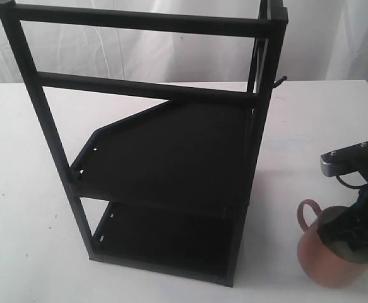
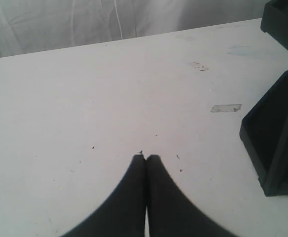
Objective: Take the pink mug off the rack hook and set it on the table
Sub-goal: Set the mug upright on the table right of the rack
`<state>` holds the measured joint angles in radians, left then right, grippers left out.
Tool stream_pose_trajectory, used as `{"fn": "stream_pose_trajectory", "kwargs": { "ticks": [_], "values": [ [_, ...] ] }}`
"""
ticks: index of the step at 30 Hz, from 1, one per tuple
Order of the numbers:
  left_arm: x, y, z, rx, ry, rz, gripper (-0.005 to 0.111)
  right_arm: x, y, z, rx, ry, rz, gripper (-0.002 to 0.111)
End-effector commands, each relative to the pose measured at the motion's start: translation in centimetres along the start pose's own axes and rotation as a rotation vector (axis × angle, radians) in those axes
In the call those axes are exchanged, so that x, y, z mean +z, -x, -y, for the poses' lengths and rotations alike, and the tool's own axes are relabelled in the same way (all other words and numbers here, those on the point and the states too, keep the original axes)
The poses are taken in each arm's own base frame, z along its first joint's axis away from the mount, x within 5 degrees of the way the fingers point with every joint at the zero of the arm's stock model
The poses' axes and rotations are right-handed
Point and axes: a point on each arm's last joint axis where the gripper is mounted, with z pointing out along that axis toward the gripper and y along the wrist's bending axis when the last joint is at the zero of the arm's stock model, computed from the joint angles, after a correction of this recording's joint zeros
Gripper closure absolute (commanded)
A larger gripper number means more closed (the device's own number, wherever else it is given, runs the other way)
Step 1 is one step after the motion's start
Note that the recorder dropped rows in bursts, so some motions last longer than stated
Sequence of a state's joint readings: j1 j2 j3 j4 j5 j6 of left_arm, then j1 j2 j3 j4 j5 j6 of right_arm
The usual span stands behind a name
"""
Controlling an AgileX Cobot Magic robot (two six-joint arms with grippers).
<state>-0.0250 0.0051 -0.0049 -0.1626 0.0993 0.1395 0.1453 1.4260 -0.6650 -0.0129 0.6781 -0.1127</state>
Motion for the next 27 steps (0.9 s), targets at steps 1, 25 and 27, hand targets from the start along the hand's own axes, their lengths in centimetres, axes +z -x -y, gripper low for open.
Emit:
{"fn": "stream_pose_trajectory", "kwargs": {
  "ticks": [1, 25, 27],
  "values": [
    [0.01, -0.12, 0.01, -0.01, 0.002, 0.002, 0.107, 0.32, 0.23, 0.19, 0.009, -0.002, -0.023, 0.108],
    [0.01, -0.12, 0.01, -0.01, 0.002, 0.002, 0.107, 0.37, 0.35, 0.2, 0.017, -0.001, -0.033, 0.108],
    [0.01, -0.12, 0.01, -0.01, 0.002, 0.002, 0.107, 0.61, 0.27, 0.19, 0.015, 0.001, -0.053, 0.108]
  ]
}}
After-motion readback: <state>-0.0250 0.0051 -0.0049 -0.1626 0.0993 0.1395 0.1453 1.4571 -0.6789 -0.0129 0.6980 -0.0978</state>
